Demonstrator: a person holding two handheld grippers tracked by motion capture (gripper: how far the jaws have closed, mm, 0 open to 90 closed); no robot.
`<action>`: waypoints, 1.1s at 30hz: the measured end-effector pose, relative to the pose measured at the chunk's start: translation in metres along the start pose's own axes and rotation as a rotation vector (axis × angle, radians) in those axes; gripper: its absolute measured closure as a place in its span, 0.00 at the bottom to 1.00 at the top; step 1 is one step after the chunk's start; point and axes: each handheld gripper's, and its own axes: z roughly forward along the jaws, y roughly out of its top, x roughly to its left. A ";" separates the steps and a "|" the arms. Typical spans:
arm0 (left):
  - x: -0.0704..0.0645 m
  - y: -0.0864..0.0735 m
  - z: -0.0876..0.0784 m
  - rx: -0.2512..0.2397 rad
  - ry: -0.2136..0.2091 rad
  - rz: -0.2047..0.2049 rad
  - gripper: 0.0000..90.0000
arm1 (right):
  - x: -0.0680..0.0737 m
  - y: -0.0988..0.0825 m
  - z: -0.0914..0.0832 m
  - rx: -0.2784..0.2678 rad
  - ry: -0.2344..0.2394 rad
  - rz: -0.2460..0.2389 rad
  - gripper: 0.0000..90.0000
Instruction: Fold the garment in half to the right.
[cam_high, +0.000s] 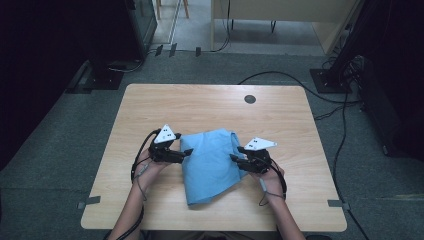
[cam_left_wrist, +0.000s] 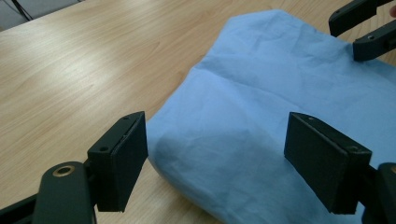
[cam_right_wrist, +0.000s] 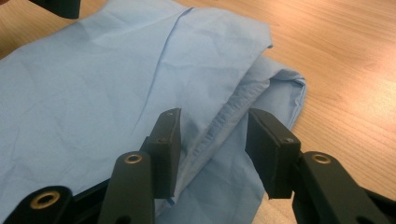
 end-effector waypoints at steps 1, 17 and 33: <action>0.000 0.000 0.000 0.000 0.000 0.000 0.24 | 0.000 0.000 0.000 0.000 0.000 0.000 0.60; 0.003 -0.010 -0.008 0.002 -0.001 -0.040 0.24 | -0.010 0.003 0.001 0.000 0.004 -0.033 0.49; 0.003 -0.023 -0.014 0.004 0.030 -0.058 0.24 | -0.022 0.000 -0.004 0.000 -0.011 -0.049 0.44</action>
